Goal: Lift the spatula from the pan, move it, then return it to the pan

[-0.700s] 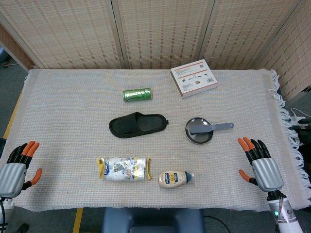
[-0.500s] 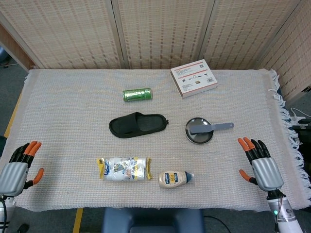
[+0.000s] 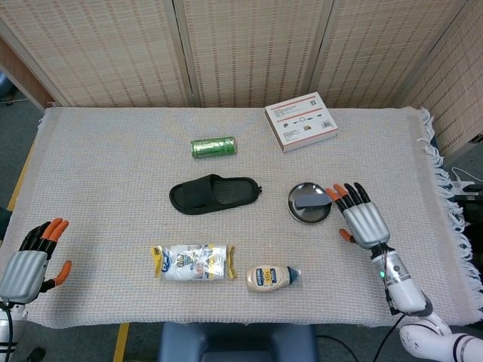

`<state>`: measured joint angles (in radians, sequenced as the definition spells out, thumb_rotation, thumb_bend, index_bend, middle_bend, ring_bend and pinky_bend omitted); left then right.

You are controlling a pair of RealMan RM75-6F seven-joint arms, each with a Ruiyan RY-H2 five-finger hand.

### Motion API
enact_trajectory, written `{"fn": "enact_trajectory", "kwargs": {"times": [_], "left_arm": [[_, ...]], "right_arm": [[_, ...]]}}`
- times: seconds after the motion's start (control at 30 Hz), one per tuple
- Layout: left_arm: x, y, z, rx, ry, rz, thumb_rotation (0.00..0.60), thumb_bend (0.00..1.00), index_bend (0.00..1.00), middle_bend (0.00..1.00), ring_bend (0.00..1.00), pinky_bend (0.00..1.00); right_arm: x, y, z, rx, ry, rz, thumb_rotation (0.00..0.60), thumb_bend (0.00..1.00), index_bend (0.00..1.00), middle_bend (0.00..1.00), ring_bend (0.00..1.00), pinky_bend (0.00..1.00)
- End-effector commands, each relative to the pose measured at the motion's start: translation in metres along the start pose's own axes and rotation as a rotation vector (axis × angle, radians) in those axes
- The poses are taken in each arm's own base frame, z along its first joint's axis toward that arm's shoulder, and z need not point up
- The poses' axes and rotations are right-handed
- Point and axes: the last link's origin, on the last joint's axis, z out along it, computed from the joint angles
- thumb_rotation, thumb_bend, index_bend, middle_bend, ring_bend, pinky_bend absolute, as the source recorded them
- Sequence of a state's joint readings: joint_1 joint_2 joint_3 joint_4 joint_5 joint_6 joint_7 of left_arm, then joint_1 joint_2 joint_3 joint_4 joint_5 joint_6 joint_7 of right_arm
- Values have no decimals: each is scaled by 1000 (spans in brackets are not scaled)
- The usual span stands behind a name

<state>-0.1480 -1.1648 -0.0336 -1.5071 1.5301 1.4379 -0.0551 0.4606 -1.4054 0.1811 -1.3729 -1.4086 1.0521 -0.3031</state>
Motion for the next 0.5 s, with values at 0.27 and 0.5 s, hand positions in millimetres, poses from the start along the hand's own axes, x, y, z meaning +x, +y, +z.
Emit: {"fn": "enact_trajectory", "kwargs": {"times": [0.27,0.5], "left_arm": [[2,-6,-2,23,-3,-8,600,434,0,0,0,94],[2,-8,-2,36,-20,-11,600,433,0,0,0,94]], "right_arm": [[-20,-24,76,-33,-42,-44,600,142,228,214,44,169],[-30,-22,88,-77,-56,-24,600,143,289,239,86,192]]}}
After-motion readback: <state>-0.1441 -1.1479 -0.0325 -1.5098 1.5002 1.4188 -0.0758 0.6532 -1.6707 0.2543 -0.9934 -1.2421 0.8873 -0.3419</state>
